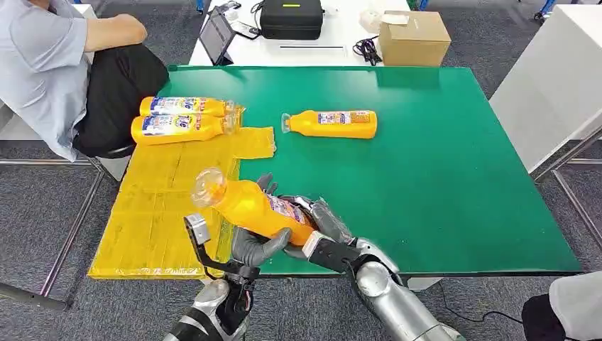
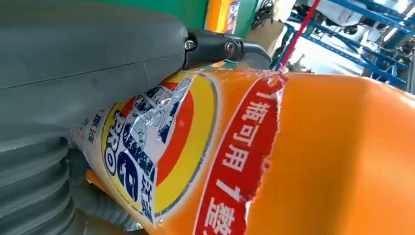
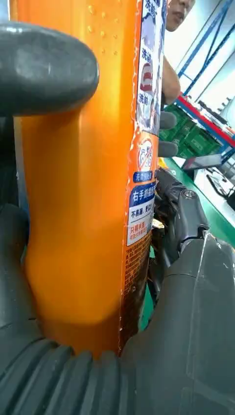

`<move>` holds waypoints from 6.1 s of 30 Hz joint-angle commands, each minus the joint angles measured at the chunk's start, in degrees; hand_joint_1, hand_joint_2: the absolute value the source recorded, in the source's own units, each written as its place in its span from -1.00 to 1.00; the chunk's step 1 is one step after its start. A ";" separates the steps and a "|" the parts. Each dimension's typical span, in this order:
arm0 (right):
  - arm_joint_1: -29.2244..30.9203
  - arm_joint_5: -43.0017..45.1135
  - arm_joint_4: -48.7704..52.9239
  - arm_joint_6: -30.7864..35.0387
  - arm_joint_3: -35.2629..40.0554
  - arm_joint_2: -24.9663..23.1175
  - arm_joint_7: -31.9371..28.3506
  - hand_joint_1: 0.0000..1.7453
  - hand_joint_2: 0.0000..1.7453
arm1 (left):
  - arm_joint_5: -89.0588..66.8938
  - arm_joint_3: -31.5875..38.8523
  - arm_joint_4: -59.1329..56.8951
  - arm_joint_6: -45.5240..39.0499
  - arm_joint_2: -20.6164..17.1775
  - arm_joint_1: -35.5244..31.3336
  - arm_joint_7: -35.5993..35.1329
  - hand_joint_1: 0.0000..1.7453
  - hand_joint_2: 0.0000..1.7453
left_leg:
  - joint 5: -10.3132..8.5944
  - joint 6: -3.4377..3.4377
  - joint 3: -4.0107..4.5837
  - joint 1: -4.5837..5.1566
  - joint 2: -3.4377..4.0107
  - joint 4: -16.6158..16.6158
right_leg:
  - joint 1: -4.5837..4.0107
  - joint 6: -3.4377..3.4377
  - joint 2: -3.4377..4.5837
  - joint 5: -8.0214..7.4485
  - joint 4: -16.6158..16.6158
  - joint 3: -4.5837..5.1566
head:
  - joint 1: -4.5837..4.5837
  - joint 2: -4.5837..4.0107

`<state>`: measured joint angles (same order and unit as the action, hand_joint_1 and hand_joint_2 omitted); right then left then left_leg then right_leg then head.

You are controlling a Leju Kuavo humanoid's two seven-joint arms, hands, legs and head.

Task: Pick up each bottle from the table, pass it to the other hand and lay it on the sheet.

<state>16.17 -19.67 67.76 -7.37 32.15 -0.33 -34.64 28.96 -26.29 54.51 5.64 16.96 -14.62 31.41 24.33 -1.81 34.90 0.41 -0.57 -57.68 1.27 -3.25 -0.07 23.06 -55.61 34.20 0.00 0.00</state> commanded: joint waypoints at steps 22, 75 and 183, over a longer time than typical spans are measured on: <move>1.99 -0.55 -11.36 1.63 3.06 -3.15 -0.32 -1.00 1.00 | 2.21 1.66 2.91 -1.48 -1.43 -0.05 1.00 1.00 1.00 | 0.15 0.15 -0.33 -0.12 0.10 0.01 | -0.14 0.19 0.05 0.10 0.06 -0.32 | 0.00 0.00; -10.01 -2.38 -1.18 9.85 -11.12 -1.18 -3.15 -1.00 1.00 | -45.98 18.46 -6.83 -45.64 -9.23 -5.66 -1.48 1.00 1.00 | 0.02 0.08 -0.10 -0.02 0.04 0.04 | -0.02 0.10 0.01 0.04 0.01 -0.03 | 0.00 0.00; -16.35 9.11 15.48 8.44 -16.13 -3.06 -5.36 -1.00 1.00 | -55.07 -8.41 21.58 -16.03 -11.94 1.21 -5.66 -1.00 1.00 | 0.17 0.24 -0.31 -0.03 0.10 0.01 | -0.04 0.26 0.08 0.21 -0.14 -0.18 | -0.02 0.00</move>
<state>3.97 -18.62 66.58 -1.14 17.33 -3.54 -39.85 -41.67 -29.53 61.49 -17.68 6.14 -20.57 19.59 24.42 -1.62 34.63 0.36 -0.57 -57.62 1.20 -3.08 -0.06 23.18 -55.67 34.01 -0.02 0.00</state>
